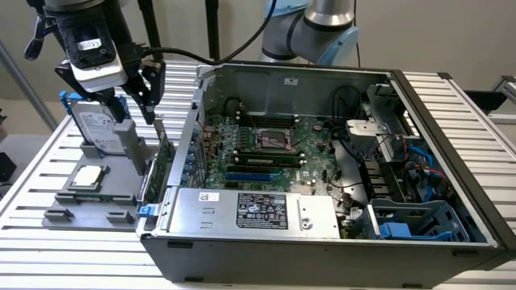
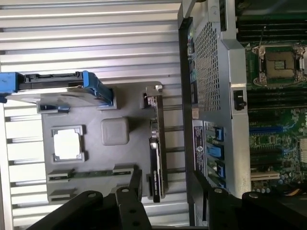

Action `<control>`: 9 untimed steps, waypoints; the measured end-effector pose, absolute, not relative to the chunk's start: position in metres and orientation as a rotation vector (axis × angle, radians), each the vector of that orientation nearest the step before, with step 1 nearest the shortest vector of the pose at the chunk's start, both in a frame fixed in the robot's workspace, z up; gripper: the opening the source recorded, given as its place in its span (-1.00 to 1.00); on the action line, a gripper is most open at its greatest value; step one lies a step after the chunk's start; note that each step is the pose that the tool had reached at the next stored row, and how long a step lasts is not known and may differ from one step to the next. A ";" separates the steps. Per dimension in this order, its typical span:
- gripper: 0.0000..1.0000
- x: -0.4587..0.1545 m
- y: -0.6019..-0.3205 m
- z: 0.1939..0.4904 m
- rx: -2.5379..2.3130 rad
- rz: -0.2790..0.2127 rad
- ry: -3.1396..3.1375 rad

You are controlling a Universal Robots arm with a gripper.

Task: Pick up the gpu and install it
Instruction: 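Pick up the gpu and move the gpu toward the slot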

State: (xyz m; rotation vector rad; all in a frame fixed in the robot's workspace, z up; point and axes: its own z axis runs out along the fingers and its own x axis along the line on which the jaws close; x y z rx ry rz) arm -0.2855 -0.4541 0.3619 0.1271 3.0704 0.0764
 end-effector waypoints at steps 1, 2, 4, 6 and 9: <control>1.00 -0.286 -0.454 0.360 0.127 0.076 3.070; 1.00 -0.286 -0.454 0.358 0.127 0.076 3.070; 1.00 -0.287 -0.454 0.355 0.127 0.077 3.069; 1.00 -0.287 -0.455 0.351 0.127 0.077 3.069; 1.00 -0.288 -0.455 0.346 0.127 0.077 3.069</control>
